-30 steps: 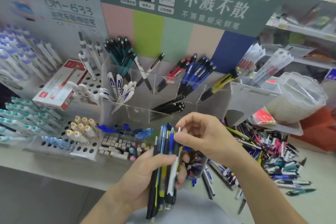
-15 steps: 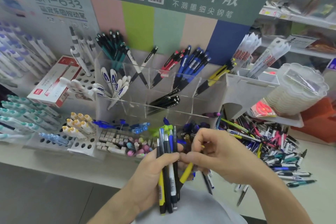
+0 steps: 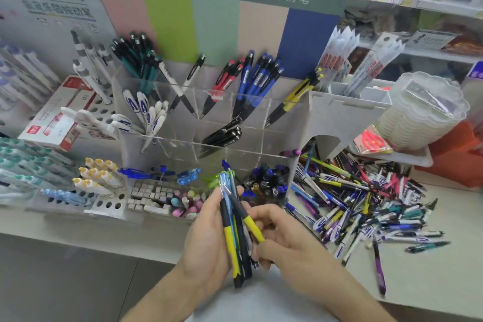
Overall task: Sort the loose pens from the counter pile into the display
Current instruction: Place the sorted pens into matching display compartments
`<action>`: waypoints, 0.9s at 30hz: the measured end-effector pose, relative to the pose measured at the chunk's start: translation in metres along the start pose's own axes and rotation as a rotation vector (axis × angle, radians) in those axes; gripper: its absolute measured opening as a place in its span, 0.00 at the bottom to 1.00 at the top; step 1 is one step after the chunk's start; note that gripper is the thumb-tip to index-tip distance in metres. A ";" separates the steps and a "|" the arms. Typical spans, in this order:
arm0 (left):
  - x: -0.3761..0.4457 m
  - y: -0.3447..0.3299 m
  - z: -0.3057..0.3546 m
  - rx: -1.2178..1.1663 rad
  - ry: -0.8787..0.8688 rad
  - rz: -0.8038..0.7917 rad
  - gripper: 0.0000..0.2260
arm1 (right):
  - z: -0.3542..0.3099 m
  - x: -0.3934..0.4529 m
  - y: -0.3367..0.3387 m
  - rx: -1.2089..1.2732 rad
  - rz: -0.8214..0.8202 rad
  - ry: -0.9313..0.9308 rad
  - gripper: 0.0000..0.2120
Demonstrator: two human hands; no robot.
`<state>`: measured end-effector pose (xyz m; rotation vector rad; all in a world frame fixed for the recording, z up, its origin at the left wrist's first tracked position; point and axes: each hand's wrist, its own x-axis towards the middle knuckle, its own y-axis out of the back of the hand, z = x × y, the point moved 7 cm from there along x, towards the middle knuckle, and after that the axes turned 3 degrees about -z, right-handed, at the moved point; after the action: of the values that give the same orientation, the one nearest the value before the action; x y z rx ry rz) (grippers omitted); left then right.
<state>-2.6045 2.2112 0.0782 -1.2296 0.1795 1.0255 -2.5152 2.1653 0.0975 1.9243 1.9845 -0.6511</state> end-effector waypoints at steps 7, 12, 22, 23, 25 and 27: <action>0.004 0.005 -0.002 0.053 -0.117 0.189 0.26 | -0.010 0.006 0.007 -0.631 0.116 0.001 0.18; 0.010 0.002 -0.006 0.070 -0.134 0.105 0.24 | -0.011 0.006 0.016 -0.699 0.190 0.034 0.06; 0.011 -0.009 -0.018 0.495 -0.268 0.005 0.15 | 0.004 0.010 0.048 -0.059 0.092 0.051 0.06; 0.010 -0.011 -0.017 0.521 -0.275 -0.012 0.15 | 0.002 0.008 0.050 -0.036 0.088 0.080 0.06; 0.007 -0.013 -0.017 0.550 -0.269 -0.031 0.13 | -0.002 0.004 0.056 0.026 0.099 0.128 0.06; 0.007 -0.013 -0.018 0.567 -0.260 -0.025 0.15 | -0.010 -0.001 0.061 0.049 0.129 0.153 0.05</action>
<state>-2.5842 2.2002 0.0758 -0.5796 0.2319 1.0114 -2.4532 2.1693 0.0998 2.1699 1.9270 -0.5378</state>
